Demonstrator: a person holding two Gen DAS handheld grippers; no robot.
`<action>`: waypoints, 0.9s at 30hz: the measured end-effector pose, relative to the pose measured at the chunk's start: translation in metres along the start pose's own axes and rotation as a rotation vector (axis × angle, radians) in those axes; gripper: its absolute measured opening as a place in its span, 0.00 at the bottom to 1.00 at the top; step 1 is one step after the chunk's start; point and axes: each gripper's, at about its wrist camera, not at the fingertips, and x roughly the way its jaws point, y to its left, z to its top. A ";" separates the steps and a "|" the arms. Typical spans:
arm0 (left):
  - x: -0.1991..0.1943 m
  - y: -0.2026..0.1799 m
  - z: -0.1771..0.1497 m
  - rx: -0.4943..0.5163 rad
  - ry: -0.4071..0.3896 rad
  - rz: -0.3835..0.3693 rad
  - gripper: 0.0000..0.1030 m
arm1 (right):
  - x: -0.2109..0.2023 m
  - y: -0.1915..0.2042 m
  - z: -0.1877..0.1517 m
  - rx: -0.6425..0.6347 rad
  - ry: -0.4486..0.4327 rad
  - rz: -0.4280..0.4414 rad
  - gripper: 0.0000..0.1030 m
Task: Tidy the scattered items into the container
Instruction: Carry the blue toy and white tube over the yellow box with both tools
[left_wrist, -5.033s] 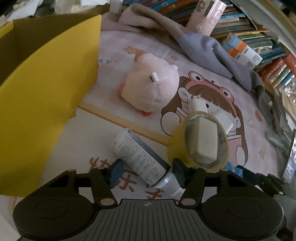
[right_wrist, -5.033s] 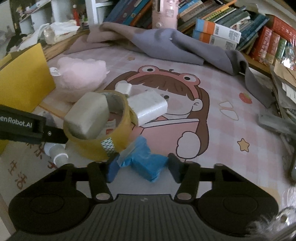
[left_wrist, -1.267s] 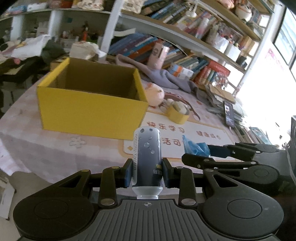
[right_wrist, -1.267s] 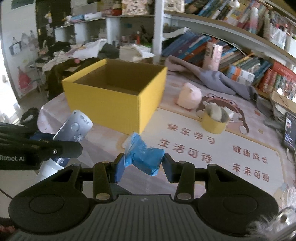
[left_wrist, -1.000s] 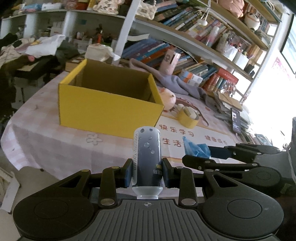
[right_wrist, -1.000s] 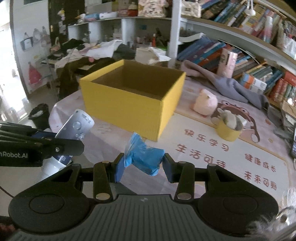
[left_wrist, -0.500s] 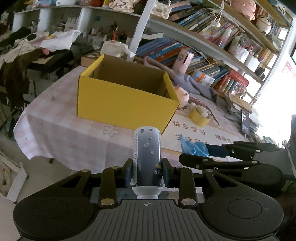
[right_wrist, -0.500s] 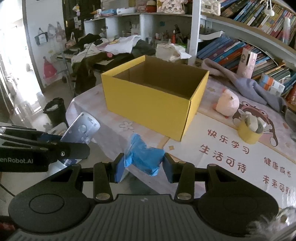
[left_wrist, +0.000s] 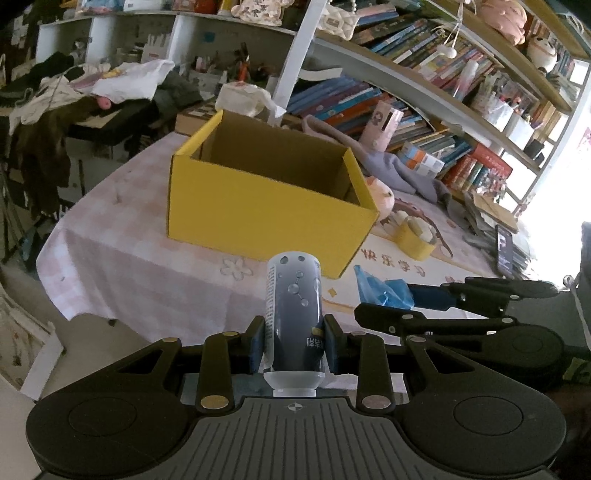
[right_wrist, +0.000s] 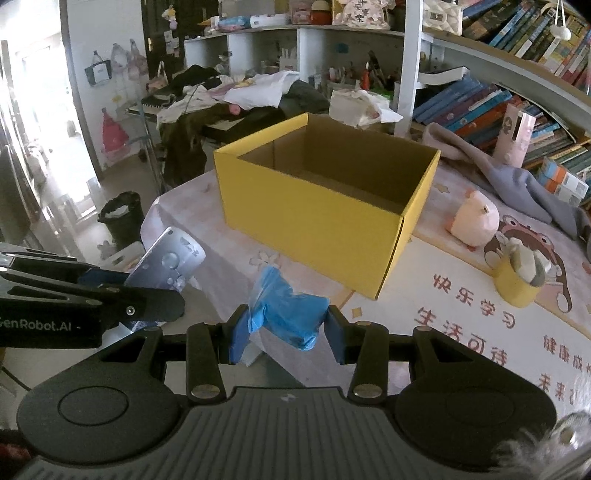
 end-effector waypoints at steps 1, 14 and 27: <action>0.001 0.000 0.003 0.004 -0.004 0.003 0.30 | 0.001 -0.002 0.003 -0.003 -0.006 -0.002 0.40; 0.024 -0.019 0.059 0.125 -0.083 -0.013 0.30 | 0.007 -0.029 0.053 -0.086 -0.145 -0.057 0.39; 0.061 -0.020 0.153 0.221 -0.202 0.006 0.30 | 0.056 -0.076 0.131 -0.115 -0.203 -0.079 0.39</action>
